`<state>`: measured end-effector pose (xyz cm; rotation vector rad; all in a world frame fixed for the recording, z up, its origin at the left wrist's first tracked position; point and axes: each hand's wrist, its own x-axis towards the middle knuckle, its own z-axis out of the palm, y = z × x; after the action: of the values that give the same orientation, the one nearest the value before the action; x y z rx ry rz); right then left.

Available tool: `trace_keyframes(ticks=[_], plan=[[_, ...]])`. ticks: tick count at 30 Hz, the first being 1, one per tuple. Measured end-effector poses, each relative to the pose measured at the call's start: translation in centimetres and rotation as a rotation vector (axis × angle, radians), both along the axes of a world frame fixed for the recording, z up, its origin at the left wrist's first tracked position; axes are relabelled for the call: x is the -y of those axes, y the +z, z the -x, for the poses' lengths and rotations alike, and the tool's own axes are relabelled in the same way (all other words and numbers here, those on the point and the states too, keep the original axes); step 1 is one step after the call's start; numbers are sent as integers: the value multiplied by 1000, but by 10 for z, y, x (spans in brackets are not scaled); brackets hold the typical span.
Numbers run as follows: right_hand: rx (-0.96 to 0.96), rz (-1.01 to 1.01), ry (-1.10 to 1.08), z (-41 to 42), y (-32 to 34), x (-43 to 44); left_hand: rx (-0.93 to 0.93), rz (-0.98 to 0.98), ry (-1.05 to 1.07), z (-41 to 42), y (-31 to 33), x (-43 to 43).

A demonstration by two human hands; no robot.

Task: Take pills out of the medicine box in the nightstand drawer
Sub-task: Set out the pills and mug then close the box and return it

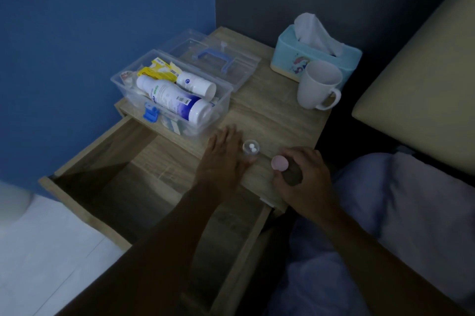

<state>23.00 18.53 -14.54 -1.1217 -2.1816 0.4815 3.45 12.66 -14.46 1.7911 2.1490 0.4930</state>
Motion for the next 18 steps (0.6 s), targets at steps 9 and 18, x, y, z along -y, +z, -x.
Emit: trace_keyframes(ticks=[9, 18], plan=[[-63, -116, -168, 15, 37, -43, -251, 62, -43, 5, 0, 24], [159, 21, -311, 30, 69, -147, -354, 90, -69, 5, 0, 22]])
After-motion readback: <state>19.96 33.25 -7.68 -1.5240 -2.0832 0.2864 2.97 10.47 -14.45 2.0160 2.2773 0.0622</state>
